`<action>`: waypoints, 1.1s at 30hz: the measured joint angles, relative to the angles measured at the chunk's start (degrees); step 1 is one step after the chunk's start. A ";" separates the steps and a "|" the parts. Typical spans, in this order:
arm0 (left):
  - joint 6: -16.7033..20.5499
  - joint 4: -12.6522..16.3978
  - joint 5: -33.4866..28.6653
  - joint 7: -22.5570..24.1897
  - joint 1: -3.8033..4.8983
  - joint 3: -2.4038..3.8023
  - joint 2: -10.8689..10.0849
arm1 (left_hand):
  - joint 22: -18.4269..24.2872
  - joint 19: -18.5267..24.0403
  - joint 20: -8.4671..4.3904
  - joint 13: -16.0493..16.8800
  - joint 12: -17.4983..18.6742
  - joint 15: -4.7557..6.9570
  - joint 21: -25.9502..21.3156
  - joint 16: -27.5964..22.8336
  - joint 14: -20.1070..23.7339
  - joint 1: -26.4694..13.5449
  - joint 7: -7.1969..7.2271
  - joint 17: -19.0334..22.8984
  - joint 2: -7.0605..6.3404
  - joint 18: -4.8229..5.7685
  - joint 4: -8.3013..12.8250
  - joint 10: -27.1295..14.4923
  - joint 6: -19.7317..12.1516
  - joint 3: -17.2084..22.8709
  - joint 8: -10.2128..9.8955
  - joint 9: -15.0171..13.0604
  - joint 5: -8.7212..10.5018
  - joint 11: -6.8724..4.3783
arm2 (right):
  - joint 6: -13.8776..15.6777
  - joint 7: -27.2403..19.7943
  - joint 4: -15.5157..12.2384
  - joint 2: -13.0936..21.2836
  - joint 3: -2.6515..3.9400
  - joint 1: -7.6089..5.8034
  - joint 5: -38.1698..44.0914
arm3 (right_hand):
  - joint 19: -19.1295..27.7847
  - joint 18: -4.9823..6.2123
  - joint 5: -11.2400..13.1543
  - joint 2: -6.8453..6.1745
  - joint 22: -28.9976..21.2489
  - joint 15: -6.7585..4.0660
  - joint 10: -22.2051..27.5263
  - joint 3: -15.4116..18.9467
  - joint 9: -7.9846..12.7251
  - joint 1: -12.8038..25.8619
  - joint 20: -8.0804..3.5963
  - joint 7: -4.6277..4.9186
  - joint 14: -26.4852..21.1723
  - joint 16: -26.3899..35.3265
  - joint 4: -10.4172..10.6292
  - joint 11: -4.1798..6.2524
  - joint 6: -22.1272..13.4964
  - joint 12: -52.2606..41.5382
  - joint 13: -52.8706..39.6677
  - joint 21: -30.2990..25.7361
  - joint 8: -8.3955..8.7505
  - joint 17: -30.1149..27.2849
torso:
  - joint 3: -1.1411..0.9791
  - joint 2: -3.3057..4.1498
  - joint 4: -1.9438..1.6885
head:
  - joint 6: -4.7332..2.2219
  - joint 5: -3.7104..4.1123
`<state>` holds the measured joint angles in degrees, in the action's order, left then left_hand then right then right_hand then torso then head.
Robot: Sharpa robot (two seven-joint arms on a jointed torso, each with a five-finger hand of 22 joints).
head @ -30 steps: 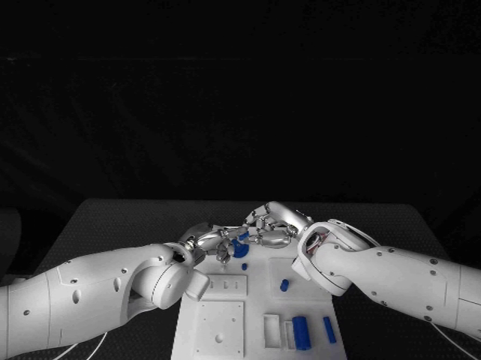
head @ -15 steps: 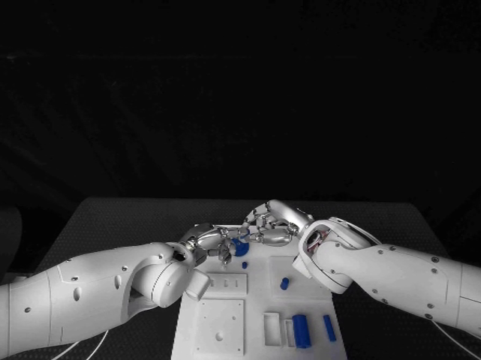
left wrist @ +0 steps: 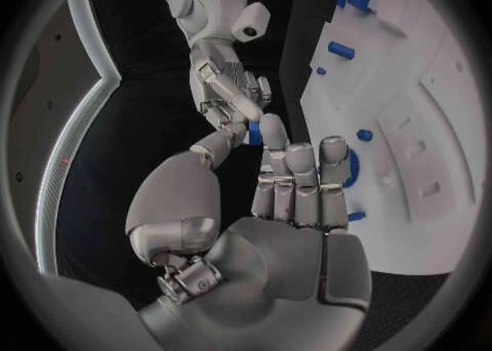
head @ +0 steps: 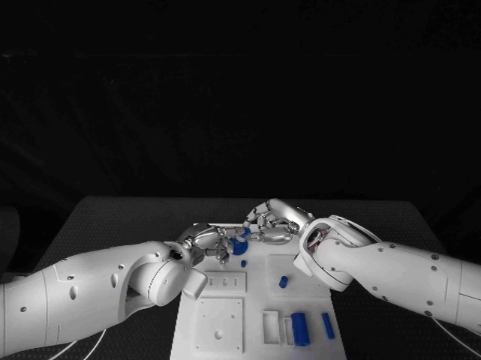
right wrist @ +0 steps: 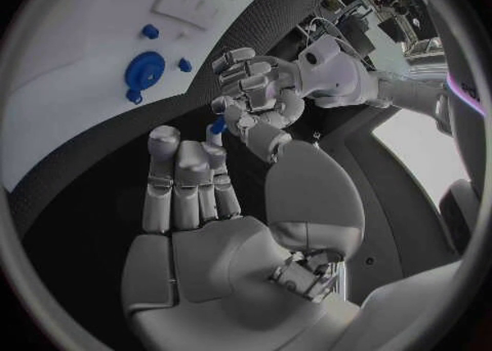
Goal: Assemble the parts on the task board
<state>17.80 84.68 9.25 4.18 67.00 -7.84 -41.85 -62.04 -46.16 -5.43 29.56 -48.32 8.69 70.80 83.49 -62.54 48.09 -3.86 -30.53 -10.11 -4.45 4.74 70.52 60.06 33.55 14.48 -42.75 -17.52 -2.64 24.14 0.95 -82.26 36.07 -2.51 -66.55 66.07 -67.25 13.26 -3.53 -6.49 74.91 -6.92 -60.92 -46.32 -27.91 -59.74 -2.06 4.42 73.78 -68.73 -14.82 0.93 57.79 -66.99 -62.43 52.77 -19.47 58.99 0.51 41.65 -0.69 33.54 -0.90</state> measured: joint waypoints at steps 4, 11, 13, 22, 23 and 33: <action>-0.05 -0.12 -0.28 0.01 0.00 -0.01 -0.10 | 0.08 0.22 0.22 0.00 -0.27 -0.02 -0.01 0.16 0.02 -0.95 0.03 0.06 0.12 0.00 0.00 -0.12 -0.48 0.00 0.00 -0.02 -0.84 0.07 | -0.21 -0.03 -0.02 0.16 0.00 0.00 0.03 | 0.00 0.00 0.04 0.00 0.00 0.01 0.00 0.06 0.00 0.00 0.01 0.00 0.00 0.00 -0.06 0.00 0.00 0.00 0.00 0.00 0.00 0.00 | 0.00 -0.01 0.00 | 0.04 0.01; -0.10 -0.31 -0.49 0.06 0.00 -0.01 -0.22 | 0.14 0.20 0.21 0.02 -0.66 -0.11 0.23 0.41 0.10 -1.60 0.00 0.11 0.73 -0.01 0.60 -0.15 -0.63 0.60 0.00 -0.02 -1.96 0.07 | -0.63 -0.17 -0.05 0.31 0.00 0.04 0.05 | 0.00 0.00 0.04 -0.01 0.00 0.02 0.00 0.07 0.00 0.00 0.02 0.00 0.00 0.00 -0.06 0.00 0.00 0.00 0.00 0.00 0.00 0.00 | 0.01 -0.01 0.00 | 0.04 0.02; -0.14 -0.31 -0.54 0.06 0.00 -0.01 -0.22 | 0.14 0.20 0.21 0.05 -0.66 -0.11 0.59 0.43 0.11 -1.49 0.01 0.13 1.26 0.00 1.08 -0.15 -0.63 0.66 0.26 -0.09 -2.08 0.07 | -0.69 -0.20 -0.03 0.31 0.00 0.05 0.05 | 0.00 0.01 0.04 -0.01 0.00 -0.02 0.00 0.07 0.00 0.00 0.02 0.00 -0.05 0.00 -0.07 0.00 0.00 0.00 0.00 0.00 0.00 0.03 | 0.01 -0.01 -0.01 | 0.02 -0.03; -0.56 -0.32 -0.66 -0.14 -0.01 -0.02 -0.13 | 0.27 0.20 0.21 0.04 -0.94 -0.14 0.63 0.65 0.12 -1.20 0.05 0.18 1.68 0.00 2.27 -0.15 -0.66 0.83 0.59 -0.27 -1.62 0.07 | -0.87 -0.33 -0.01 0.27 0.01 0.04 0.05 | -0.08 0.00 0.05 0.15 0.00 -0.24 0.00 0.15 0.00 0.33 0.12 0.00 -0.01 0.00 -0.15 -0.01 0.00 0.01 -0.01 0.00 0.00 0.04 | 0.01 -0.01 -0.03 | -0.12 -0.10; -0.61 -0.34 -0.66 -0.17 -0.02 -0.02 -0.10 | 0.27 0.20 0.21 0.04 -0.94 -0.14 0.83 0.65 0.12 -1.20 0.05 0.20 1.68 0.00 2.31 -0.15 -0.66 0.87 0.63 -0.27 -1.37 0.07 | -0.89 -0.34 0.00 0.27 0.01 0.04 0.05 | -0.08 0.00 0.05 0.16 0.00 -0.24 0.00 0.15 0.00 0.34 0.12 0.00 -0.01 0.00 -0.15 -0.01 0.00 0.01 -0.01 0.00 0.00 0.04 | 0.01 -0.01 -0.03 | -0.12 -0.10; -1.27 -0.84 -0.65 -0.50 -0.04 -0.05 0.51 | 0.55 0.20 0.21 -0.07 -0.94 -0.24 0.86 0.87 0.20 -0.89 0.05 0.34 1.38 0.00 2.50 -0.52 -0.86 1.06 0.67 -0.05 0.06 0.09 | -1.78 -0.64 0.01 0.22 0.01 0.03 0.02 | -0.08 0.01 0.21 0.17 0.00 -0.23 -0.01 0.06 0.00 0.46 0.12 0.00 -0.01 0.00 -0.37 -0.01 0.00 0.01 -0.01 0.00 0.00 0.04 | 0.03 0.02 0.03 | 0.01 0.01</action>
<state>16.53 83.84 8.59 3.68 66.95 -7.89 -41.35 -61.49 -45.96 -5.22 29.50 -49.26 8.45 71.66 84.35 -62.34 47.20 -3.82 -30.19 -8.74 -4.45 7.24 69.99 59.20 34.61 15.15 -42.80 -17.46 -2.56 22.36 0.31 -82.25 36.30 -2.50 -66.52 66.09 -67.34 13.27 -3.32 -6.32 74.91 -7.15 -60.93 -46.26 -27.91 -59.28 -1.93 4.42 73.77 -68.74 -15.18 0.92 57.79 -66.98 -62.45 52.77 -19.47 59.03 0.54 41.67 -0.66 33.55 -0.90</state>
